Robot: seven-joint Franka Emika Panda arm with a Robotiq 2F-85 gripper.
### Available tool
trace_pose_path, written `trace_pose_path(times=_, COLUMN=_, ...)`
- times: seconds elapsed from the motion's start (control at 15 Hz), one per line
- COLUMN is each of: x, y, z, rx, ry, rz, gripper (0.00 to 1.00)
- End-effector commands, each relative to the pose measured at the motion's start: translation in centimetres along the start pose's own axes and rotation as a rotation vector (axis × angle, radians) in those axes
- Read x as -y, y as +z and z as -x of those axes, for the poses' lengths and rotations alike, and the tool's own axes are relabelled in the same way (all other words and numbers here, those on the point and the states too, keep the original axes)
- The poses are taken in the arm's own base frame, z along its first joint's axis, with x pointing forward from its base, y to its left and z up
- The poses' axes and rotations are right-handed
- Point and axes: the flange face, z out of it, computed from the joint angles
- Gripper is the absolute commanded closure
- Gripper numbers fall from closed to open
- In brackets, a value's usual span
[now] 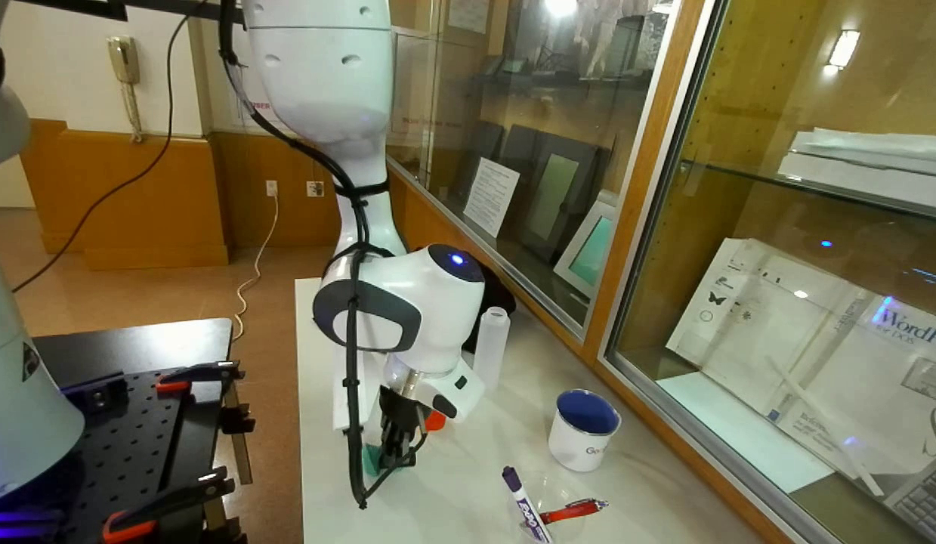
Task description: Wipe the counter with the sponge
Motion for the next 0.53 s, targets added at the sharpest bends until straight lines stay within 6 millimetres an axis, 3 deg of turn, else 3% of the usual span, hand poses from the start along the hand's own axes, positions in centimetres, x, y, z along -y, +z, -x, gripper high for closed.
trace_pose_path(times=0.0, x=-4.3, y=-0.4, z=3.0, rx=0.016, ry=0.087, rz=0.028, gripper=0.98)
trace_pose_path(times=0.27, x=-9.3, y=-1.2, z=5.6, rx=0.002, ry=0.2, rz=0.08, gripper=0.98)
trace_pose_path(times=0.47, x=-11.5, y=-1.6, z=6.6, rx=-0.033, ry=0.235, rz=0.1, gripper=0.98)
